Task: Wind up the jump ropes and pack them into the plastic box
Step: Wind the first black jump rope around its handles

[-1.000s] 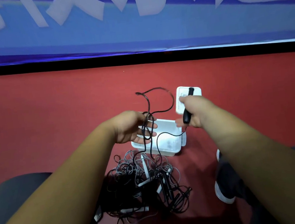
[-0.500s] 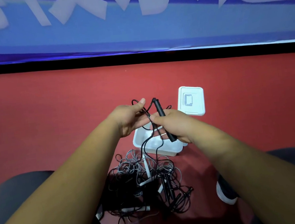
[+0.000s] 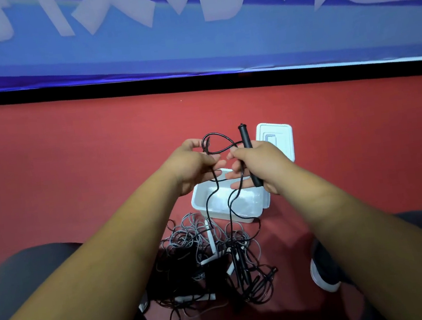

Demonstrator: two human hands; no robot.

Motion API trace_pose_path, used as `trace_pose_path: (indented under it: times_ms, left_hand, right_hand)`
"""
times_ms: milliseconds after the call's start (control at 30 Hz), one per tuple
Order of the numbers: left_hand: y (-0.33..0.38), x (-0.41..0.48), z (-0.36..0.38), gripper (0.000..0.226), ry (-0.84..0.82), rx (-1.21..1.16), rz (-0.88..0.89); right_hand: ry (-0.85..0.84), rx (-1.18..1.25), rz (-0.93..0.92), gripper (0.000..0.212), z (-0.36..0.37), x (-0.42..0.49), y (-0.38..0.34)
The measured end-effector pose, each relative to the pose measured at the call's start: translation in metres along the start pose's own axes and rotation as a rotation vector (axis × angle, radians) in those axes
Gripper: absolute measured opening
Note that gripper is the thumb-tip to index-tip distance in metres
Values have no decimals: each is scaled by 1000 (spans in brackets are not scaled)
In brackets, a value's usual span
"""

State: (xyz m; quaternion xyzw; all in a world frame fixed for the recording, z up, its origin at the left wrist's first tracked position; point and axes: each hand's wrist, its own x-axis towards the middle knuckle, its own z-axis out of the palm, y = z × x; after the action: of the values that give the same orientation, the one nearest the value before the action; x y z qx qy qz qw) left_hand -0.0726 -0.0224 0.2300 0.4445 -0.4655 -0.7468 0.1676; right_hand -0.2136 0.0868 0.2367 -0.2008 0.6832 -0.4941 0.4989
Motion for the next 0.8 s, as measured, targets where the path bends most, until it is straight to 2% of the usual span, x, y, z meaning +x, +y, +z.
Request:
trace_pose_path:
  times_ms: [100,233,400,533,600,667,800]
  left_hand:
    - [3,3,-8,18,56,102,31]
    - [7,7,-20,16,214,156,88]
    - [15,15,-39,22,464,44,154]
    - [28,14,-49,26,651,-141,159]
    - [29,12,-49,22,647,-69,144]
    - [26,8,-44,25,560,150,165]
    - [16,3,-32,30,378,520,194]
  right_hand:
    - [80,60,32,17,-10,5,0]
    - [233,190,82,9,-26,18,3]
    - [428,361,234,19,-51,27,12]
    - [442,352,291,19,-61,29,16]
    - [374,200,282,13,-59,28,17]
    - [267,52,258,11,-53,23,16]
    - [89,-6,192,21,-43,14,7]
